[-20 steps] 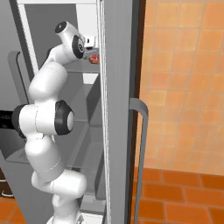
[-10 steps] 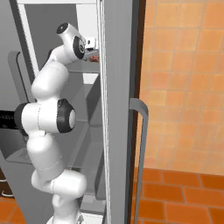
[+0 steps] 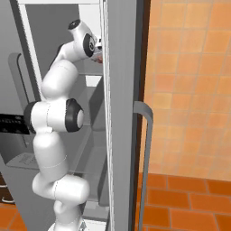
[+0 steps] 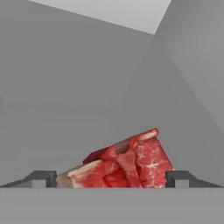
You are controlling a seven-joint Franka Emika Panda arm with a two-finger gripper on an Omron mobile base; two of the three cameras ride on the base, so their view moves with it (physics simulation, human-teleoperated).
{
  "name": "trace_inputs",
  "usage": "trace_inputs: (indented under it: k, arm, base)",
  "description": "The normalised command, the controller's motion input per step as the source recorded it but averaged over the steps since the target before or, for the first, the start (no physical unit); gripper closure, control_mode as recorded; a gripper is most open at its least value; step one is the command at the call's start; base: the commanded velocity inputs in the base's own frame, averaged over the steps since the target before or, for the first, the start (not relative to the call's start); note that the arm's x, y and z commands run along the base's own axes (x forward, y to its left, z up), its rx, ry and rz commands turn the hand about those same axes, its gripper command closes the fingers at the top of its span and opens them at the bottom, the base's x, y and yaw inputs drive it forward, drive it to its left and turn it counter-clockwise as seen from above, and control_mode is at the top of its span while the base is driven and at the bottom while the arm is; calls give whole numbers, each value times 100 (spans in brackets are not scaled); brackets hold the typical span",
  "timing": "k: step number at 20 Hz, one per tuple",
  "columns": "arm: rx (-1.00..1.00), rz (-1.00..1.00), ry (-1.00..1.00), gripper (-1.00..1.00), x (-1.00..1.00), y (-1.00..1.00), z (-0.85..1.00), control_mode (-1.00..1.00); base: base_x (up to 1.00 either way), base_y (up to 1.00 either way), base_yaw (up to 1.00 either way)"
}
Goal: Place one lemon wedge and one steak in each tupperware on the nearby counter, to pack two identical lunches.
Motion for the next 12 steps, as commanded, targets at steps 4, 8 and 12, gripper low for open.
trace_inputs:
  k: [4,8,12]
  arm:
    - [0,0,-1,-100,0,-18,-11,-100]
    - [4,0,-15,-100,0,0,-1,-100]
    - [5,-5,-23,-100,-1,-3,-3,-100]
  base:
    - [0,0,0]
    - [0,0,0]
    - [0,0,0]
